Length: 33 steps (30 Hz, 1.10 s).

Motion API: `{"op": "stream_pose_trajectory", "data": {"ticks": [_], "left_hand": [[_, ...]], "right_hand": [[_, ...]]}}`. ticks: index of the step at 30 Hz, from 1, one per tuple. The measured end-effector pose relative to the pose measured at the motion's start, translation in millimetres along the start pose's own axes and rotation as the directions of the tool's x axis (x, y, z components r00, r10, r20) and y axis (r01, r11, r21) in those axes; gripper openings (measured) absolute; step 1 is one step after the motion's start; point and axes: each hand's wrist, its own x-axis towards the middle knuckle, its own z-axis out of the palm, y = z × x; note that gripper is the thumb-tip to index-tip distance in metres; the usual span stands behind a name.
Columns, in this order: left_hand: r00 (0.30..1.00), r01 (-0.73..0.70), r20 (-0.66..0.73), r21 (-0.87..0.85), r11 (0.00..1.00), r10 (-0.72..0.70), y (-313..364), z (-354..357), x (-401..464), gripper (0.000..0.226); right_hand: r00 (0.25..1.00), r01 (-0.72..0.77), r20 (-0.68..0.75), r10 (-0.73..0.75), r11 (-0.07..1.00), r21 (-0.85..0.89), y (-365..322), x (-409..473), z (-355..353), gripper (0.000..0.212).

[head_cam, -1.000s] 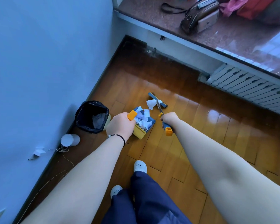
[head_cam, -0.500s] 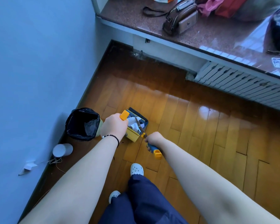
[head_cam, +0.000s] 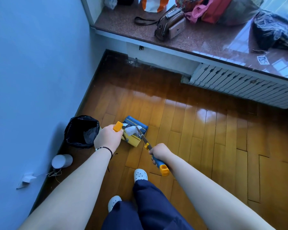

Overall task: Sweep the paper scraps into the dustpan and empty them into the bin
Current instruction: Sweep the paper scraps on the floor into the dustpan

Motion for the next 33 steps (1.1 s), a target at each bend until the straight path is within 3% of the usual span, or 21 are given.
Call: {"op": "stream_pose_trajectory", "data": {"ticks": [20,33], "left_hand": [[0.964,-0.264,-0.019,0.026,0.964,0.265,-102,-36,-106,0.031],[0.967,-0.255,-0.030,-0.027,0.967,0.254,-136,-40,-170,0.033]], "right_hand": [[0.986,0.106,-0.149,-0.078,0.976,0.189,86,-138,76,0.008],[0.978,0.159,-0.175,-0.113,0.947,0.278,141,-208,82,0.007]]}}
